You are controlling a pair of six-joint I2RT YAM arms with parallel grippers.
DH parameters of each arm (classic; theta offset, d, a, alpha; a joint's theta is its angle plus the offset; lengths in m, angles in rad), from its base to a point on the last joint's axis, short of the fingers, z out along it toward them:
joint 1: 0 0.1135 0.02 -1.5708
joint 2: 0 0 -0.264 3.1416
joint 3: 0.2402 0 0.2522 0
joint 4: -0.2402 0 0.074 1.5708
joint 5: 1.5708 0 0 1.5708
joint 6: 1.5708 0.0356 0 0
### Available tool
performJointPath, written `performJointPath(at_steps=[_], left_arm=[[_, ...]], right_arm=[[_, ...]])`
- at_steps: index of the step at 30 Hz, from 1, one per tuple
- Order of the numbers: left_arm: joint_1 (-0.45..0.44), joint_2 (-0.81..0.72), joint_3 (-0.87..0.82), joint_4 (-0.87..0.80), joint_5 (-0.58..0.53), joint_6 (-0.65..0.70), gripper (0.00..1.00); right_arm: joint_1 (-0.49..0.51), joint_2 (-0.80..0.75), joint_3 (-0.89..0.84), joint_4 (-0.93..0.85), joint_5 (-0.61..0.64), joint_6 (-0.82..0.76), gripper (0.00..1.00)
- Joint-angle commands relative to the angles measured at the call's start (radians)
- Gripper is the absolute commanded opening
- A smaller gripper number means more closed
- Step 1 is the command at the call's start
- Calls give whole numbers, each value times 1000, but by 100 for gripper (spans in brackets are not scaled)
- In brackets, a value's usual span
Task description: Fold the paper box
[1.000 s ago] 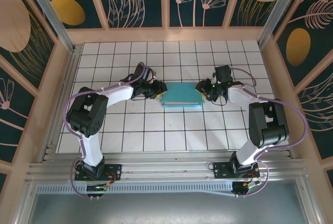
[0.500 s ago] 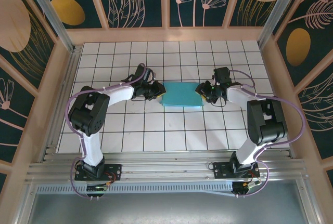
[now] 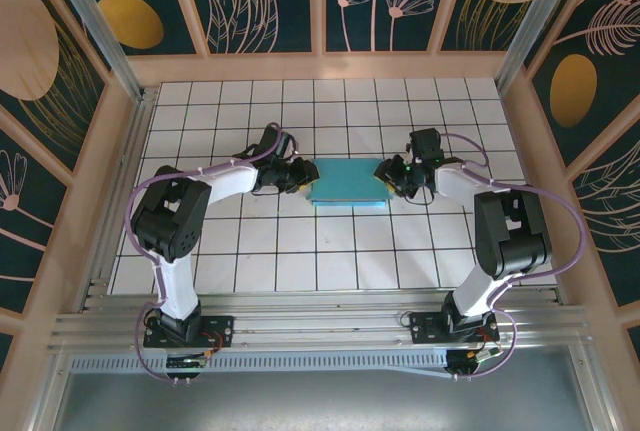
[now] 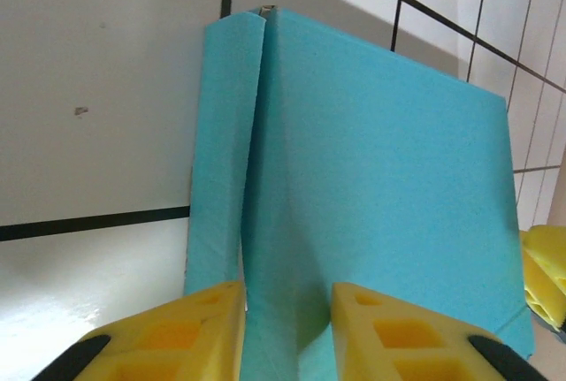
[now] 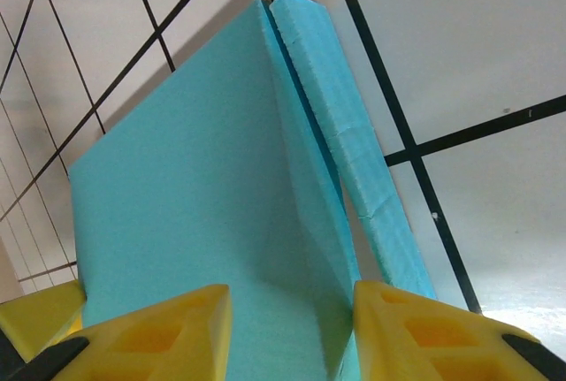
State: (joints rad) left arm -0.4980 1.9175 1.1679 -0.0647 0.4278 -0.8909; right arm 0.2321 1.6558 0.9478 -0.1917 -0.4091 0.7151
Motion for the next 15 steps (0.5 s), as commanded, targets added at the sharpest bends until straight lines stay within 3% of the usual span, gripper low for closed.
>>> performJointPath(at_steps=[1, 8, 15], left_arm=[[-7, -37, 25, -66, -28, 36, 32], [-7, -57, 38, -111, -70, 65, 33], [-7, -37, 61, -136, -90, 92, 39]], right_arm=[[9, -38, 46, -22, 6, 0, 41], [6, -63, 89, -72, 89, -27, 47], [6, -12, 66, -61, 82, -63, 50]])
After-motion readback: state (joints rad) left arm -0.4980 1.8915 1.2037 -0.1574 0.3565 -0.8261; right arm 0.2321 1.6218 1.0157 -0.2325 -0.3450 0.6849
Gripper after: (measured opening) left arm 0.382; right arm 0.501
